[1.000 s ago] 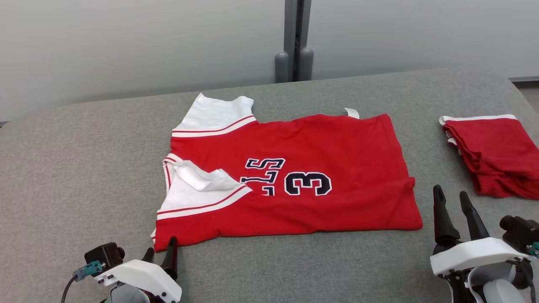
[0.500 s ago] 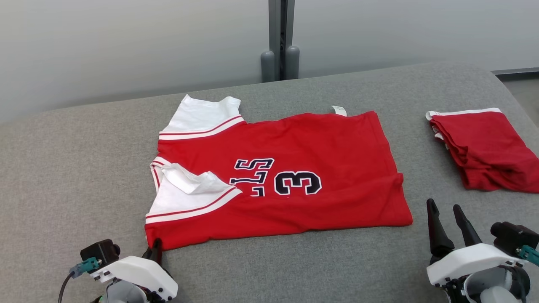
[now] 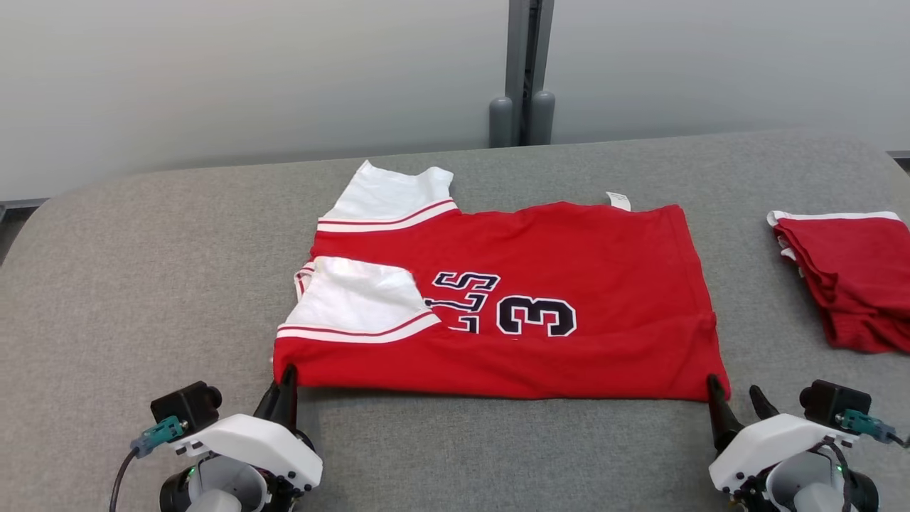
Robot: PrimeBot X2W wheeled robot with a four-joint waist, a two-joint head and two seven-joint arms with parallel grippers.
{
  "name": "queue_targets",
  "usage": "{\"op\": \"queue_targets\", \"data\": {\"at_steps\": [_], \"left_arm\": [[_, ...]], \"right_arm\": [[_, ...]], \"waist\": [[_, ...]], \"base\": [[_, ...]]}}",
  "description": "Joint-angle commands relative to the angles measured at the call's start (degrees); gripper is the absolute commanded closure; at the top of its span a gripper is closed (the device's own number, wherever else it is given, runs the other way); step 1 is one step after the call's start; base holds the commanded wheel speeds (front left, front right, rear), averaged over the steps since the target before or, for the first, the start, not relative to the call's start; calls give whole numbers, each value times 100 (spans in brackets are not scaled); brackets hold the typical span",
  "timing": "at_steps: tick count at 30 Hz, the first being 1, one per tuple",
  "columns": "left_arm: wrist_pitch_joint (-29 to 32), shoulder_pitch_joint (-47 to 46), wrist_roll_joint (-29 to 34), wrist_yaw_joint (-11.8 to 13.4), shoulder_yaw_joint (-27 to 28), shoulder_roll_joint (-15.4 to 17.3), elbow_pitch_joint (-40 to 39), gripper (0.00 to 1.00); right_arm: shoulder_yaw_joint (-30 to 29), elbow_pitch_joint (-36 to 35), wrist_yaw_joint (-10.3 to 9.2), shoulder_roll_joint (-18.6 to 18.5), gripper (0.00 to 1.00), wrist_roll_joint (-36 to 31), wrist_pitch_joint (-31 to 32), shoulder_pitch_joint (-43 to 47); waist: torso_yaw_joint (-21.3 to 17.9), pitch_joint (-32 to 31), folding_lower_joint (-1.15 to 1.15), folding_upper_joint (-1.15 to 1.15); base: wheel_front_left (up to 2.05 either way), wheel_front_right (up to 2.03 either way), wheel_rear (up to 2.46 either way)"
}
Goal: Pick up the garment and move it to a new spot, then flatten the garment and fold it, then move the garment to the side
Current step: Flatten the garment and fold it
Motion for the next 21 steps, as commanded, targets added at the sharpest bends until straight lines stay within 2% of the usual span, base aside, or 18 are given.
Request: {"op": "queue_targets", "data": {"at_steps": [1, 7, 9, 11, 13, 21], "left_arm": [[22, 61, 23, 42, -3, 27, -63, 100], [106, 180, 48, 120, -92, 3, -407, 100], [110, 219, 51, 160, -98, 18, -557, 100], [104, 272, 46, 191, -87, 41, -632, 100], [97, 294, 36, 210, -67, 69, -702, 100], [44, 426, -16, 279, 10, 170, -1008, 100]], "right_arm": [[20, 121, 13, -30, 0, 36, 3, -114], [188, 1156, 12, -29, 0, 135, 63, -573], [224, 1557, 11, -21, 51, 172, -68, -742], [249, 1758, 12, -16, 71, 231, -171, -847], [271, 1900, 12, -13, 100, 363, -235, -945], [269, 1982, 7, -34, 100, 492, -549, -1168]], "waist": [[52, 2, 0, 0], [169, 8, 0, 0], [193, 13, 0, 0], [192, 18, 0, 0], [181, 27, 0, 0], [110, 54, 0, 0]], "base": [[0, 0, 0], [0, 0, 0], [0, 0, 0], [0, 0, 0], [0, 0, 0], [0, 0, 0]]}}
